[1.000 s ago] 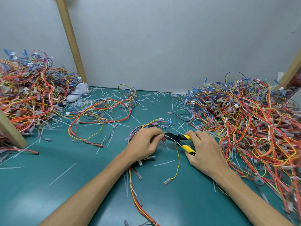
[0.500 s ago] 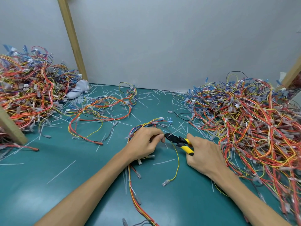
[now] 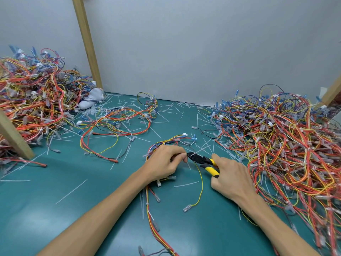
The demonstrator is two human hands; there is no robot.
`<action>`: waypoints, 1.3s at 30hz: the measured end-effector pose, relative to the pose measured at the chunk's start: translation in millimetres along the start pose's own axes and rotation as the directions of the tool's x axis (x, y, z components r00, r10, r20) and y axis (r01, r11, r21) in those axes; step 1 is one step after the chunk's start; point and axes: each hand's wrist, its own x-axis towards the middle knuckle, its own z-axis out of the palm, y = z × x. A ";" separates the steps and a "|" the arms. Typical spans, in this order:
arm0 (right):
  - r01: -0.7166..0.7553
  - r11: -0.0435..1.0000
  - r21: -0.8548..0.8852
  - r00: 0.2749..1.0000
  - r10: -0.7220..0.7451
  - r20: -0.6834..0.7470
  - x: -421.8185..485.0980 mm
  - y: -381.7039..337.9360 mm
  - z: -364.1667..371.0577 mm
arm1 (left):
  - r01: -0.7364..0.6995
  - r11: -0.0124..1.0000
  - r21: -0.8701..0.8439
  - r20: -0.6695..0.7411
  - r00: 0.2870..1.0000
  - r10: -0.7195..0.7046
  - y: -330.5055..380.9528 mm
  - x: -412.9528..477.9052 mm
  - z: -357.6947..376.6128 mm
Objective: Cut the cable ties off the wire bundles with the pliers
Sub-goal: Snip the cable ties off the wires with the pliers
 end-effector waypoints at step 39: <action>-0.292 0.921 0.259 0.912 0.349 -0.213 3.3 -2.2 10.6 | -0.017 0.995 0.102 0.011 1.000 0.016 -9.9 -1.8 0.2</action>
